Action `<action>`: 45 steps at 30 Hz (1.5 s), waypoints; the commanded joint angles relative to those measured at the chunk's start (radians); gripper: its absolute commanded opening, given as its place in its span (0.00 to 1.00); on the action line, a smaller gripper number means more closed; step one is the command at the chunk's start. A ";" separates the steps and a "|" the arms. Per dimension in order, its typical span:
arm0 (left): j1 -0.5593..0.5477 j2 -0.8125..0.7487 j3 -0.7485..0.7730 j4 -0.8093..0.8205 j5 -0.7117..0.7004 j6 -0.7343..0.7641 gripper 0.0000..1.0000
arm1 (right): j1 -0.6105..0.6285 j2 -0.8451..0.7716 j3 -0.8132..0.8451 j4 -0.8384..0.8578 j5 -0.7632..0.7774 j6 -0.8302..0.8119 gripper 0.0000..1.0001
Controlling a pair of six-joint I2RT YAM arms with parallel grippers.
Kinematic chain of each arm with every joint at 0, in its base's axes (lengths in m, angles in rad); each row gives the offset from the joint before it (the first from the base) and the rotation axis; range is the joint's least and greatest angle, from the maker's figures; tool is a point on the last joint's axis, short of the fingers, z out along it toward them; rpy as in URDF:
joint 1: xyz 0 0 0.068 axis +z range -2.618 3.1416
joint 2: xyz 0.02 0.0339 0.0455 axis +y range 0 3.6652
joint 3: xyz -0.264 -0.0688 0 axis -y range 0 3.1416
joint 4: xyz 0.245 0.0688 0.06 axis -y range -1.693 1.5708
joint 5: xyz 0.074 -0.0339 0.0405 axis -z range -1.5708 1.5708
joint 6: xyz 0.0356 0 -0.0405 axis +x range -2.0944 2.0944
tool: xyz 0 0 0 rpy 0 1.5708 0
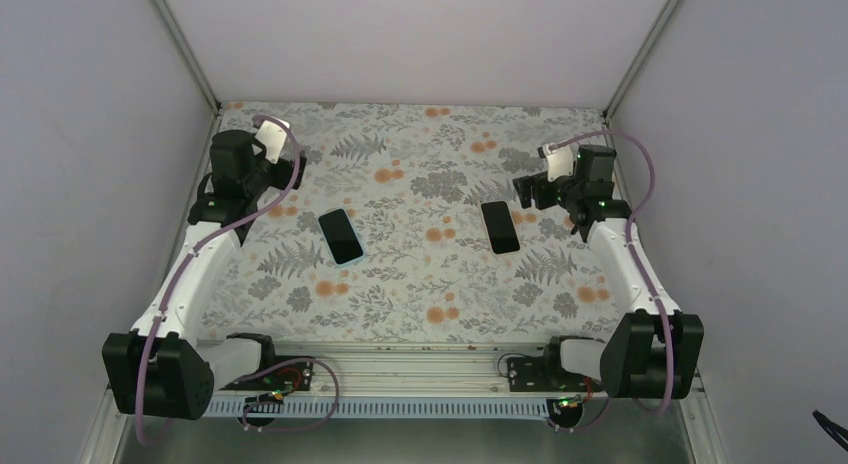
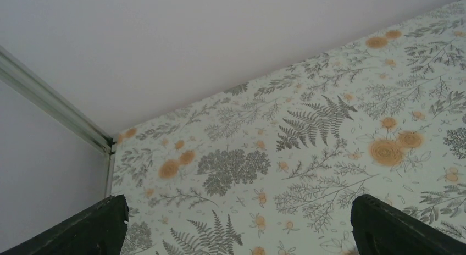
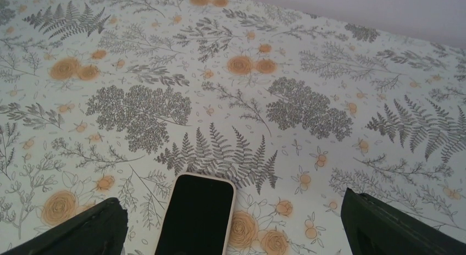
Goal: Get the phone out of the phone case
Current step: Pick up the phone at the center of the board.
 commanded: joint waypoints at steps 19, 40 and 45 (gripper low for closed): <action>0.008 0.000 -0.017 -0.005 -0.029 -0.021 1.00 | 0.166 0.240 0.137 -0.367 0.129 0.002 1.00; 0.008 0.028 -0.037 0.003 -0.074 -0.029 1.00 | 0.249 0.563 0.084 -0.268 0.268 0.067 1.00; 0.008 0.033 -0.036 0.001 -0.065 -0.021 1.00 | 0.262 0.594 0.075 -0.249 0.340 0.055 1.00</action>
